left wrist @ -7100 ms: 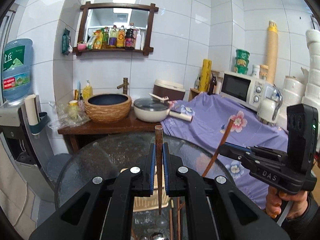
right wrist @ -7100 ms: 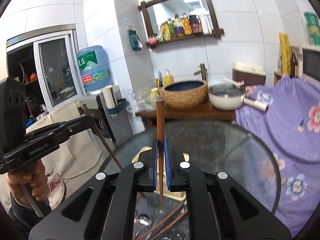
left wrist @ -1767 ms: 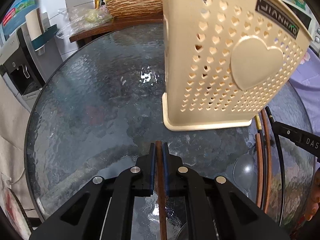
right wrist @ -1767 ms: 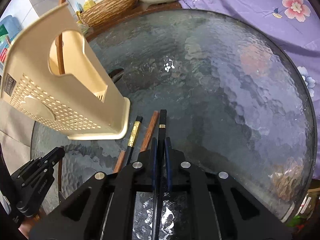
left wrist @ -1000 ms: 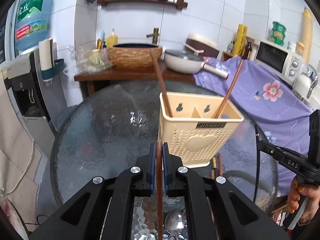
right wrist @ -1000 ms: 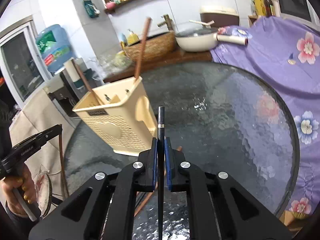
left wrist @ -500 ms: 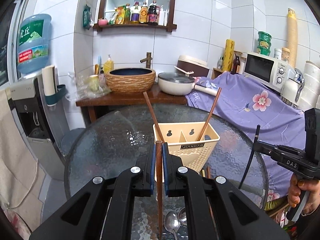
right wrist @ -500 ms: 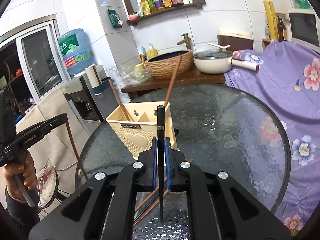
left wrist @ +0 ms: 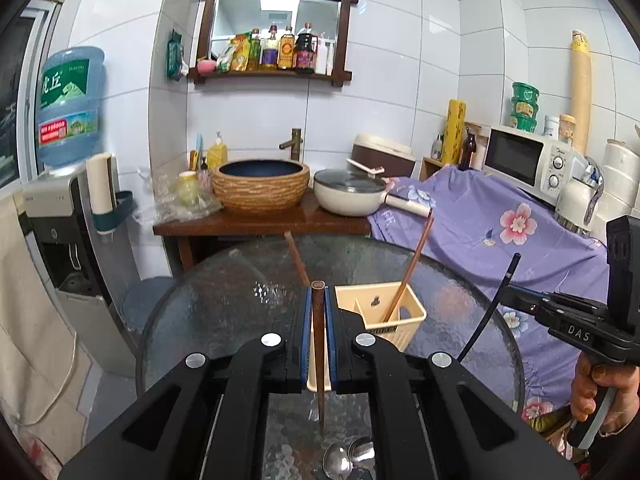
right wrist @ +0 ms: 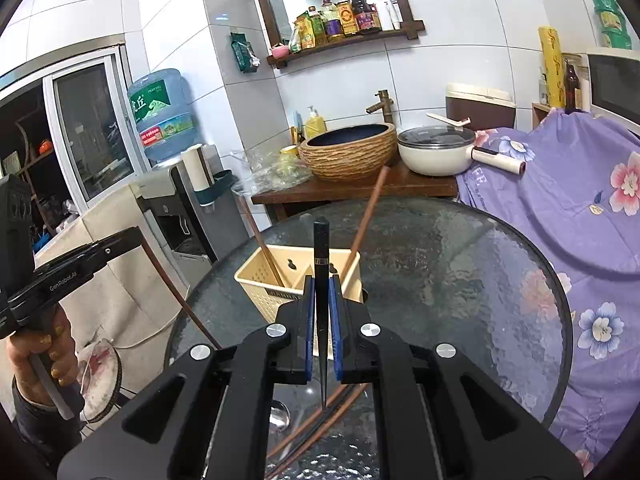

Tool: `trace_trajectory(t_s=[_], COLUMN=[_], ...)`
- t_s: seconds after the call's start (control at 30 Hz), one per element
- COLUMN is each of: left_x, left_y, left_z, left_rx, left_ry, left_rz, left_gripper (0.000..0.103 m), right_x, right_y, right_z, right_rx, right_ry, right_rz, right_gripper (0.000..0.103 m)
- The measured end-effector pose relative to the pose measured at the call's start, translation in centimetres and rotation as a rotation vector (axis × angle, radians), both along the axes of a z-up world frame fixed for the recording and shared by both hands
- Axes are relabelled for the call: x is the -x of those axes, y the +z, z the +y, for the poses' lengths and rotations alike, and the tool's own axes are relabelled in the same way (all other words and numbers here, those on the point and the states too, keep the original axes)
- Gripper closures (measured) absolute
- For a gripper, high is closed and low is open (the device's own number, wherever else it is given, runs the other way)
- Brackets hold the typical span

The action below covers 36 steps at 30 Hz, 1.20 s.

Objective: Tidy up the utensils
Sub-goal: 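Lift both chopsticks, lower them into the cream holder and open both tools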

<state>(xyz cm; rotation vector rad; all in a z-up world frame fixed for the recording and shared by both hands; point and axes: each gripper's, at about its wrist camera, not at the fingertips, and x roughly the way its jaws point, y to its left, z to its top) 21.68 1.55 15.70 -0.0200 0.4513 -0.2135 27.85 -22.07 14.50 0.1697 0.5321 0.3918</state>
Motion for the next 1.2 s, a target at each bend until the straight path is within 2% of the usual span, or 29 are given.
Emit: trace_trajectory(t_s=[0.23,0.5,0.63,0.73,0.83,1.0,1.2], left_x=[-0.8,-1.4,-2.9,-4.1,-4.9,-6.4,-7.9], left_y=[3.9,10.3,11.6,11.1,9.6,5.9,1.9], left_z=[-0.4,-1.2,-1.7,-2.7,-3.5,-4.1,-3.9], left_rx=[0.053,0.094,0.123,0.108,0.094,0.084,0.071], left_ry=[-0.033,0.017,0.056,0.095,0.109,0.133,0.138], left_rz=[-0.010,-0.138,-0.170,-0.195,-0.196,-0.169,-0.096], left_gripper=[0.097,0.097,0.097,0.097,0.097,0.097,0.097], right_x=[-0.7,-1.0,-1.9,-2.8,-4.0,-5.7,-7.3], right_y=[3.6,9.4,11.2,11.3,9.9,5.8,2.0], right_z=[0.8,1.7,2.3,2.9,3.7,4.5,4.0], right_rx=[-0.017,-0.034,-0.034,-0.011,0.015,0.032,0.010], right_ry=[0.017,-0.034,-0.075,-0.116,-0.131,-0.135,-0.136], right_rz=[-0.026,-0.155,-0.205,-0.243,-0.239,-0.177,-0.092], right_gripper=[0.095,0.095,0.095,0.095,0.095,0.095,0.095])
